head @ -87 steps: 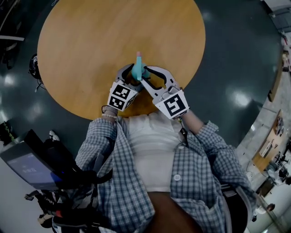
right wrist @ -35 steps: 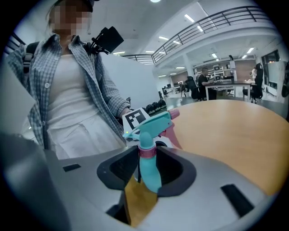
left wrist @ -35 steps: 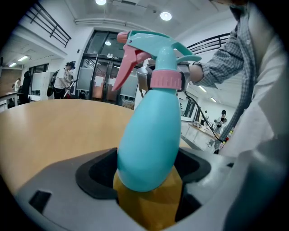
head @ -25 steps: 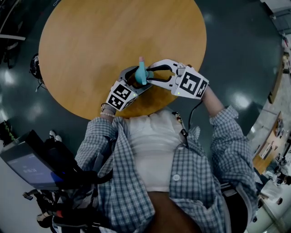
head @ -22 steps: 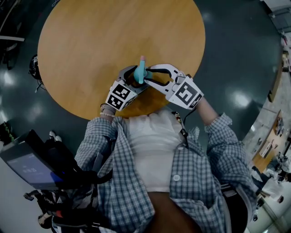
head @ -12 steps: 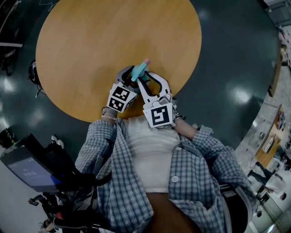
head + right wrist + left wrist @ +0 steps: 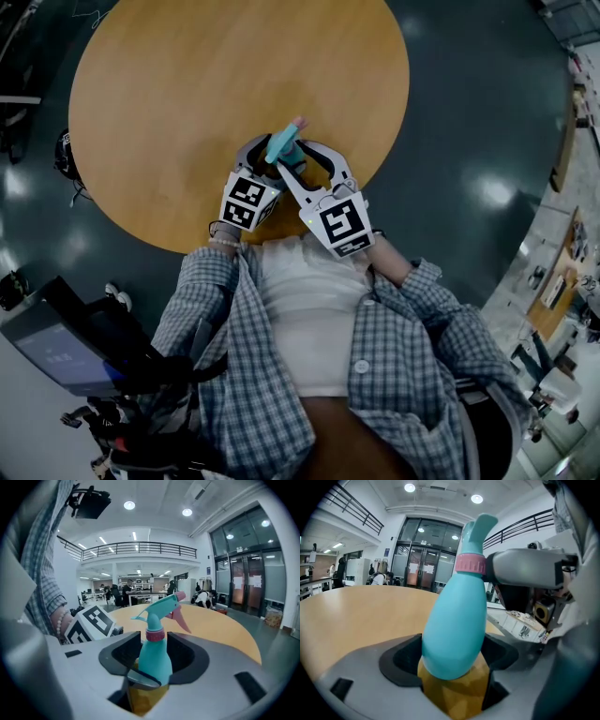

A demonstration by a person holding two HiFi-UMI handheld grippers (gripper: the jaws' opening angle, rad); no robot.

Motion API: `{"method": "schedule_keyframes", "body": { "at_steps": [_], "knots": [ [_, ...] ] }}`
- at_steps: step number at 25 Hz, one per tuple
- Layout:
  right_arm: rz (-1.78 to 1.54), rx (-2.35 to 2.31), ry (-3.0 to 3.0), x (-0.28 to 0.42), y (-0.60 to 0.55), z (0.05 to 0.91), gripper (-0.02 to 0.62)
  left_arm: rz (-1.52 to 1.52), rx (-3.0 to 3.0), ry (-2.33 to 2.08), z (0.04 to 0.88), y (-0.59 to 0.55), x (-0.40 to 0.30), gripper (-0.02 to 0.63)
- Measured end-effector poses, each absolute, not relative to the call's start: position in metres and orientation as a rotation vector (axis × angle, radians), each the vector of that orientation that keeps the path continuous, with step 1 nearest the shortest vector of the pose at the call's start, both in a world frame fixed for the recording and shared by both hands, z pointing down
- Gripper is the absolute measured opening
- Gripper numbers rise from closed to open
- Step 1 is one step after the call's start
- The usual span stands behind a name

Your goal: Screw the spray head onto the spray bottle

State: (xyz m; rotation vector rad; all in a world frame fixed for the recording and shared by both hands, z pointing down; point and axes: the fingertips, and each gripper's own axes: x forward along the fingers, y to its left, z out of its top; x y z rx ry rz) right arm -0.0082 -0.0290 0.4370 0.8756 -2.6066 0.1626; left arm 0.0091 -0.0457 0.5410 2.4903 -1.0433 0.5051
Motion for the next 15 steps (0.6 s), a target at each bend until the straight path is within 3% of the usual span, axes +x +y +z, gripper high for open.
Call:
{"method": "schedule_keyframes", "body": {
  "at_steps": [8,12,15],
  "knots": [
    [0.171,0.3,-2.753,0.02,-0.034,0.409,0.158,0.503,2.506,-1.004,0.538,-0.044,0.013,0.383],
    [0.05,0.007,-2.675,0.027,-0.052,0.391,0.237,0.517,2.523,-0.956,0.539,-0.04,0.014,0.383],
    [-0.094,-0.254,-2.541,0.021,-0.053,0.395,0.241,0.519,2.53,-0.933,0.539,-0.038,0.015,0.383]
  ]
}}
